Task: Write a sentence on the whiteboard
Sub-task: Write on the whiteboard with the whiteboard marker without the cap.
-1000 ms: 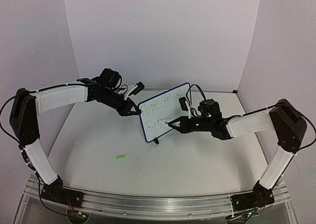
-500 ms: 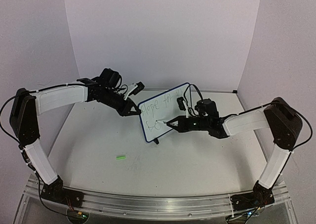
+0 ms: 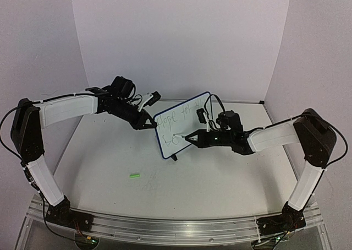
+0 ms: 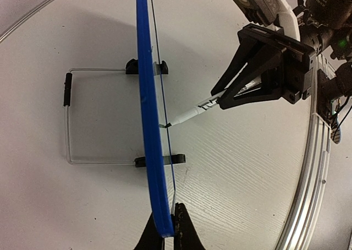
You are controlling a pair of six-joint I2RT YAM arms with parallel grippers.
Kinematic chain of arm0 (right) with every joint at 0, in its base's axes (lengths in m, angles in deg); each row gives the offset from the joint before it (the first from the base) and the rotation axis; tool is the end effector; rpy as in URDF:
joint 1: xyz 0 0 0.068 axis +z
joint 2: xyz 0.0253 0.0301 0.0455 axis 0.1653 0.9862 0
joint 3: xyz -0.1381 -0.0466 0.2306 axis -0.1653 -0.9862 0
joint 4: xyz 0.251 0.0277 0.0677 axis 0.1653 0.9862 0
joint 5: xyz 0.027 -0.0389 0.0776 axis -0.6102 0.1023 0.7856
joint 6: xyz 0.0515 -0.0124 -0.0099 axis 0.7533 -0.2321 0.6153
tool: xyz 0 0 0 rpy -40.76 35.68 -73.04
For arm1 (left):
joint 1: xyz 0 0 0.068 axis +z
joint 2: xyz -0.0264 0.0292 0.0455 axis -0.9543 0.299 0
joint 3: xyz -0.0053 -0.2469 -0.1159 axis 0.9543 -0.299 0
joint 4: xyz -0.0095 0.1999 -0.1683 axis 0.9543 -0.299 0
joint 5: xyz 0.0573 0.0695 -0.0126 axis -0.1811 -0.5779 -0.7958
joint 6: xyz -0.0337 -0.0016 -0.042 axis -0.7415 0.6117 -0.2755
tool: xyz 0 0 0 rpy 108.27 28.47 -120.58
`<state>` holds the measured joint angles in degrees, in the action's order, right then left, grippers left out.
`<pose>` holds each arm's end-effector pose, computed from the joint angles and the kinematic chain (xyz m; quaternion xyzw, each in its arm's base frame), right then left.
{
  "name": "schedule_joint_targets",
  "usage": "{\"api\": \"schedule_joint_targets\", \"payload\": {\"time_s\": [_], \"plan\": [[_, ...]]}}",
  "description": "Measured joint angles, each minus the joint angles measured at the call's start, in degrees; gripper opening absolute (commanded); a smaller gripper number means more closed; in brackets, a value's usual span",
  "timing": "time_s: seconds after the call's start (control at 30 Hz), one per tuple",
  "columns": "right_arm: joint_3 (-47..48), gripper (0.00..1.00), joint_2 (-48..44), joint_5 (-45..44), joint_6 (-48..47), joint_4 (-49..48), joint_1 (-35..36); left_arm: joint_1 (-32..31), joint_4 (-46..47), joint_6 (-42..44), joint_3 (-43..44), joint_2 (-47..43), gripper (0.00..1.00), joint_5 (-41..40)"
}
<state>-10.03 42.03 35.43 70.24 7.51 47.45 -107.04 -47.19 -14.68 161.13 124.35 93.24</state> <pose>0.2886 0.2471 0.1826 -0.2441 0.7739 0.4582 0.3626 0.3033 -0.2296 0.2750 0.4379 0.7921 -0.3083 0.2929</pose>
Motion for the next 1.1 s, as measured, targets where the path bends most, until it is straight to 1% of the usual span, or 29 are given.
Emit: {"api": "schedule_joint_targets", "payload": {"time_s": [0.37,0.6,0.83,1.1], "plan": [[-1.6,0.0,0.0,-2.2,0.3,0.0,0.1,0.0,-0.1,0.0,0.0,0.0,0.0,0.0],[-1.8,0.0,-0.2,-1.7,0.2,0.0,0.1,0.0,-0.1,0.0,0.0,0.0,0.0,0.0],[-4.0,0.0,-4.7,-2.1,0.2,0.4,0.0,0.0,-0.1,0.0,0.0,0.0,0.0,0.1],[-3.8,0.0,-4.5,-2.1,0.2,0.3,-0.3,0.0,-0.1,0.0,0.0,0.0,0.0,0.1]]}}
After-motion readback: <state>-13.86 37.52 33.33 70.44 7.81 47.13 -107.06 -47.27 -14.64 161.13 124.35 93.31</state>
